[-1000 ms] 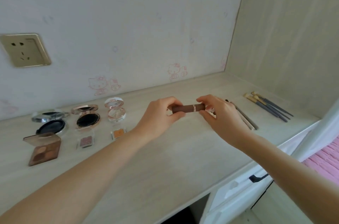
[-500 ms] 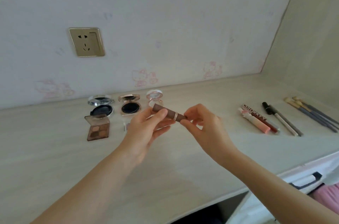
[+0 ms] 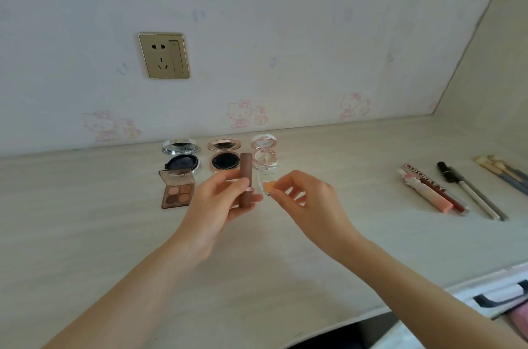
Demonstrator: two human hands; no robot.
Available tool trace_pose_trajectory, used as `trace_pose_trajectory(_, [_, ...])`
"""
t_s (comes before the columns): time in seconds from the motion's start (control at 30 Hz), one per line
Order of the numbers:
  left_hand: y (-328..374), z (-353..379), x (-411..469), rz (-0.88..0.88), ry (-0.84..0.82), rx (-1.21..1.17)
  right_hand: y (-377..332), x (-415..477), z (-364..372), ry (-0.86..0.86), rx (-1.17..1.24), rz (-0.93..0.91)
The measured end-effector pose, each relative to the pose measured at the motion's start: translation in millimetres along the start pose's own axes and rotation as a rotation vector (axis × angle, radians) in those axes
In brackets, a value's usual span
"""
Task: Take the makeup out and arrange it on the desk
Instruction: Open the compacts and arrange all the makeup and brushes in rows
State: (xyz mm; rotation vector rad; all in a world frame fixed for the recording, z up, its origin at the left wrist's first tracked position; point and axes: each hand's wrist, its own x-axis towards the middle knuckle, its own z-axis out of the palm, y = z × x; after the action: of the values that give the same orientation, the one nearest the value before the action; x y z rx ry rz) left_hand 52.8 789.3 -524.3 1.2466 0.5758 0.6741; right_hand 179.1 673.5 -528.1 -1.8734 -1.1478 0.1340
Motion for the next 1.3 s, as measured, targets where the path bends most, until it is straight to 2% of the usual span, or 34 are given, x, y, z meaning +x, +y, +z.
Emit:
trace_pose_trajectory(0.07, [-5.1,-8.6,1.0,0.116,-0.002,0.206,1.0,1.8,6.1,0.010,0.054,0.008])
trace_pose_trajectory(0.23, [-23.6,-28.6,2.0,0.603,-0.001,0.898,2.0,-0.4,23.4,-0.034,0.156,0.018])
trace_pose_trajectory(0.4, [-28.6,-34.1,6.1,0.783,-0.089,1.151,11.9,-4.9,37.8,-0.095,0.107,-0.036])
trace_pose_trajectory(0.6, [-38.2,-37.1,10.8,0.830,-0.051,1.308,23.4,-8.5,38.1,-0.024,-0.017,-0.143])
trace_pose_trajectory(0.77, [-40.3,-38.1,11.3,0.957,0.026,1.490,27.1,-11.0,42.0,0.031,-0.134,-0.276])
trace_pose_trajectory(0.93, [-42.5,-32.2,4.9,0.885,0.068,1.620,26.4,-11.8,45.5,0.001,-0.250,-0.310])
trace_pose_trajectory(1.1, [-39.8,-29.2,2.1,0.841,0.021,1.620,25.8,-12.6,48.1,0.089,-0.313,-0.334])
trace_pose_trajectory(1.3, [-38.4,-31.2,5.3,0.806,-0.043,1.563,29.5,-11.3,46.6,0.061,-0.345,-0.373])
